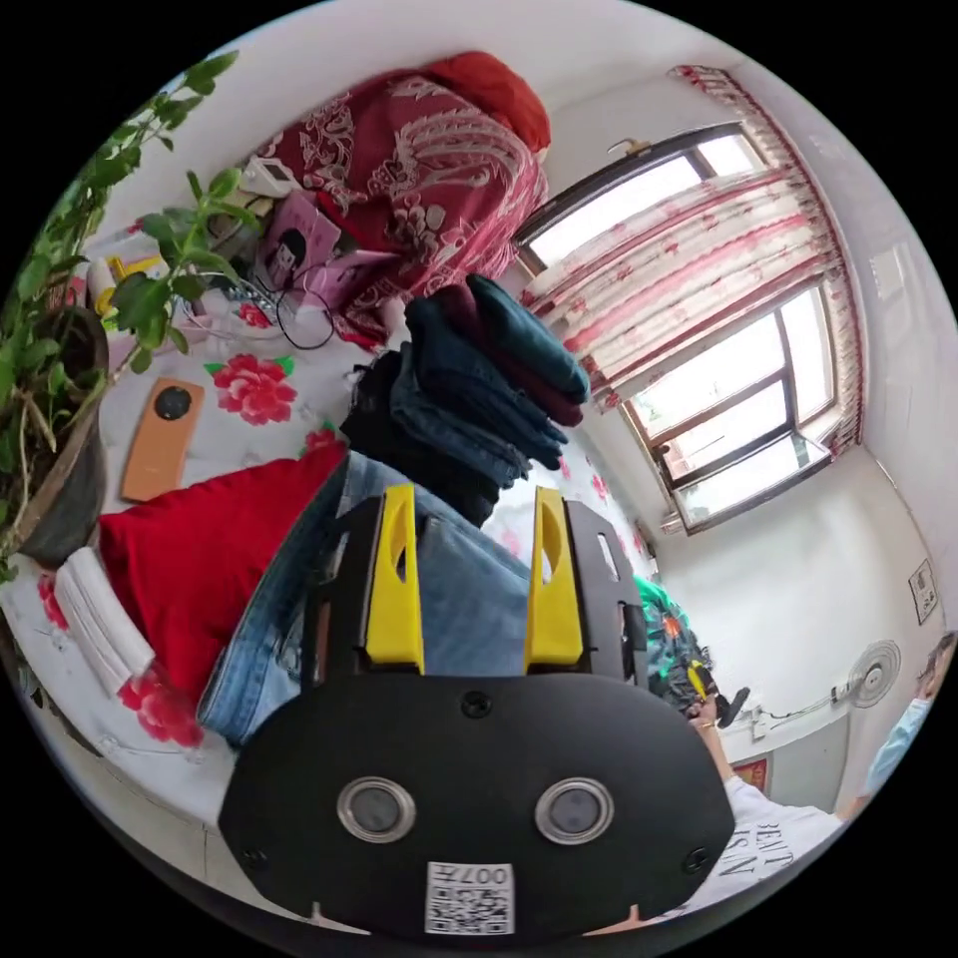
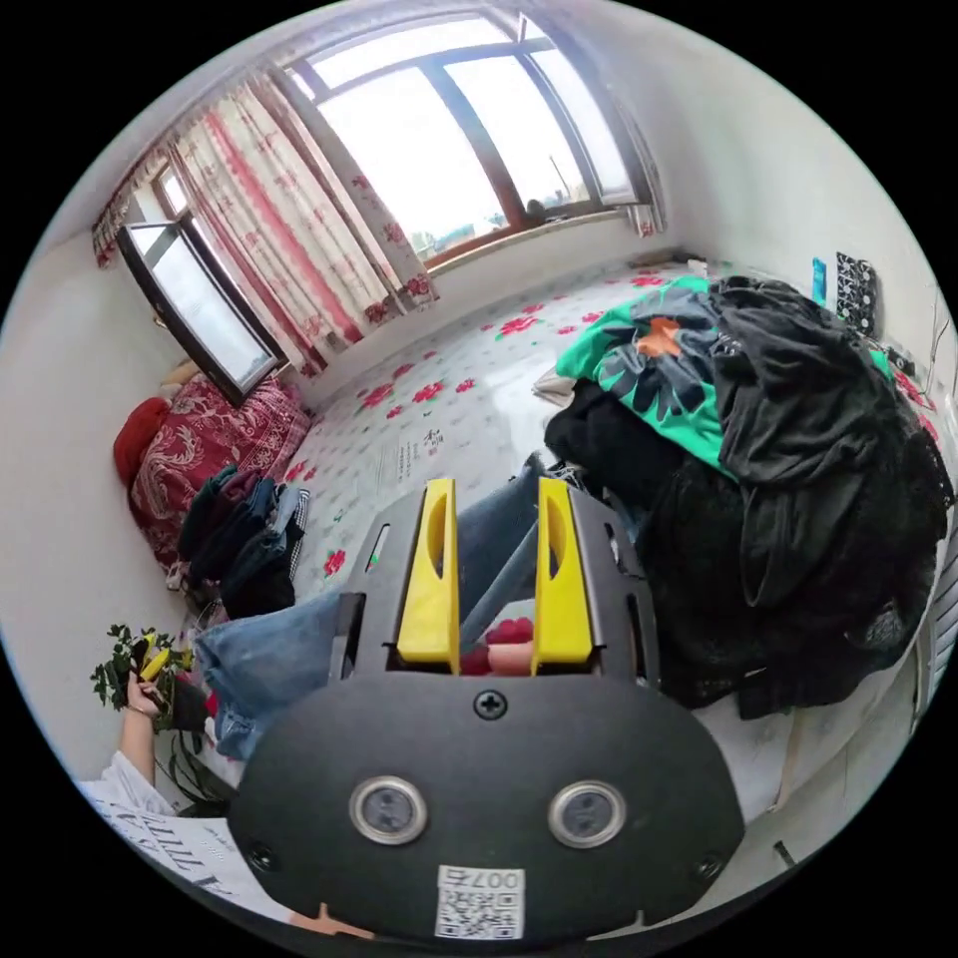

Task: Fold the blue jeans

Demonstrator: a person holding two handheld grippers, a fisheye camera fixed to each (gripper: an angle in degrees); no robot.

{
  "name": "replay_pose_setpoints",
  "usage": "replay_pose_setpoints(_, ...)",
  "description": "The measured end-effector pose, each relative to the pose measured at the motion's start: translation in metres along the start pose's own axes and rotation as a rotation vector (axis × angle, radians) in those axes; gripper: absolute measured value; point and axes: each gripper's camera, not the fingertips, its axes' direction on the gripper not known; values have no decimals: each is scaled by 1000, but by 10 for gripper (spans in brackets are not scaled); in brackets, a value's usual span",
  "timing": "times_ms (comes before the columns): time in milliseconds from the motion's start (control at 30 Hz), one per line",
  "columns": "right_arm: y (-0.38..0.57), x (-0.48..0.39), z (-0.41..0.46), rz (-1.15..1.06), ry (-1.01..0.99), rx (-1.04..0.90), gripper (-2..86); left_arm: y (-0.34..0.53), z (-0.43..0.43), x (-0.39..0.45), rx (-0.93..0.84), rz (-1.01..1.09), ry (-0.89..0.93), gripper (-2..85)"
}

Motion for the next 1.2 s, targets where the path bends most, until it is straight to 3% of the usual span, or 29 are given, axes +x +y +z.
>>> replay_pose_setpoints(200, 124, 21, 52, -41, -4, -265, 98, 90, 7, -32, -107, 45, -268, 121)
replay_pose_setpoints(300, 195, 51, 42, 4, 211, -394, 105, 144, -7, -66, -177, -81, -368, 118)
replay_pose_setpoints(367, 227, 84, 21, 130, 419, -399, 110, 166, -15, -81, -188, -162, -392, 117)
replay_pose_setpoints(500, 239, 129, 10, 311, 404, -393, 115, 179, -11, -100, -148, -286, -353, 113)
replay_pose_setpoints(667, 243, 142, 59, 319, 460, -528, 89, 185, 14, -122, -76, -470, -285, 86)
replay_pose_setpoints(833, 228, 126, 70, 200, 392, -562, 16, 176, 29, -108, -116, -437, -304, 33)
replay_pose_setpoints(1033, 167, 106, -15, 414, -57, -73, 6, 144, 2, -56, -80, -280, 46, 14)
replay_pose_setpoints(1200, 83, 57, 6, 399, -74, 154, 26, 60, 60, -23, -34, -241, 50, 36)
